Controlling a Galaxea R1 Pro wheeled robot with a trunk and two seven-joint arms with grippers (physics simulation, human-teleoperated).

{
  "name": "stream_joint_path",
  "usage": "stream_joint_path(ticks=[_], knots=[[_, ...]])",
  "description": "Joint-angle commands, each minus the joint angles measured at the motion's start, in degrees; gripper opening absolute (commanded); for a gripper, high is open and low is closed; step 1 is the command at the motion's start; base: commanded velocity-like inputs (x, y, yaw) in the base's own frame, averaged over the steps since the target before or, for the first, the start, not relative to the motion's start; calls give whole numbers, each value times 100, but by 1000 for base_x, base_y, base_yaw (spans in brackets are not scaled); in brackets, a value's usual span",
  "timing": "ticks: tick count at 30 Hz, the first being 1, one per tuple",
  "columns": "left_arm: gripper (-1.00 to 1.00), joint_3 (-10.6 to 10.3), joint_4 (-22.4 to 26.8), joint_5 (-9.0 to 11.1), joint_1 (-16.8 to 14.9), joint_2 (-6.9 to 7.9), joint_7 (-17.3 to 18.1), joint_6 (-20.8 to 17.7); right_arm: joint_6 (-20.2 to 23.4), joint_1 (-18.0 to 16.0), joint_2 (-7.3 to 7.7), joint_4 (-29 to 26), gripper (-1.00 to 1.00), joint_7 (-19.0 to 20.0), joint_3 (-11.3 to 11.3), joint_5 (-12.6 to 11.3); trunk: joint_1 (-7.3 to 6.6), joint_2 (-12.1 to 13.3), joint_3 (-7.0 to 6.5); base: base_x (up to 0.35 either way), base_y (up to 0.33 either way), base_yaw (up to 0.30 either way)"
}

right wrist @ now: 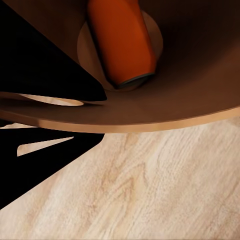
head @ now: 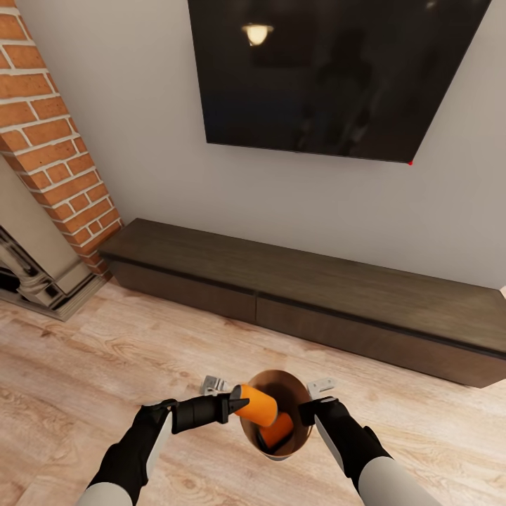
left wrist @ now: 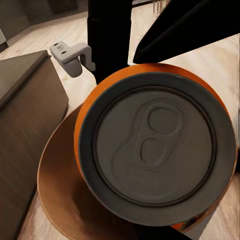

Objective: Put the three can of soda from the living room inside the tash can in the kitchen.

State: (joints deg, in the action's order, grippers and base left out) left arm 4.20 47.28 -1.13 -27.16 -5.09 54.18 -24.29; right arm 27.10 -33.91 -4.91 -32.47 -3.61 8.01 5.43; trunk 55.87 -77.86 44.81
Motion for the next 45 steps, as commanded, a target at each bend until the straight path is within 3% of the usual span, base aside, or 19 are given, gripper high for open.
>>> stream_joint_path(ticks=[1,13,14,29,32,34,35,38,40,43,45], knots=[[-100,-32,0,-2,0,-9,-6,2,-3,-1,-3,-2,-100,27,-1,-33,0,0,0,0,0,0],[-100,-249,-1,7,0,-78,-314,2,-3,-1,-10,-1,-100,27,-1,-33,0,0,0,0,0,0],[100,-253,0,7,0,-79,-319,3,-3,-1,-10,-1,-100,27,-1,-33,0,0,0,0,0,0],[100,-259,30,24,0,-76,-226,-3,-3,-1,-10,-1,-100,27,-1,-33,0,0,0,0,0,0],[100,-239,43,33,0,-51,303,-5,-1,-1,-10,0,-100,27,-1,-33,0,0,0,0,0,0],[100,-219,29,26,0,8,1043,-7,-1,-1,-10,-1,-100,27,-1,-33,0,0,0,0,0,0],[100,-212,25,24,0,59,1322,-8,-1,-1,-10,-2,-100,27,-1,-33,0,0,0,0,0,0],[100,-126,13,24,0,507,2708,-14,3,-1,-10,-4,-100,32,-1,-33,0,0,0,0,0,0],[100,41,11,26,0,721,3115,-11,5,-1,-10,0,-100,34,-1,-33,0,0,0,0,0,0],[100,368,-7,11,0,1035,3441,-4,0,-1,-8,-3,-100,35,-1,-33,0,0,0,0,0,0],[100,483,-165,8,0,1463,3534,3,-2,-1,-5,-4,-100,40,-1,-33,0,0,0,0,0,0]])
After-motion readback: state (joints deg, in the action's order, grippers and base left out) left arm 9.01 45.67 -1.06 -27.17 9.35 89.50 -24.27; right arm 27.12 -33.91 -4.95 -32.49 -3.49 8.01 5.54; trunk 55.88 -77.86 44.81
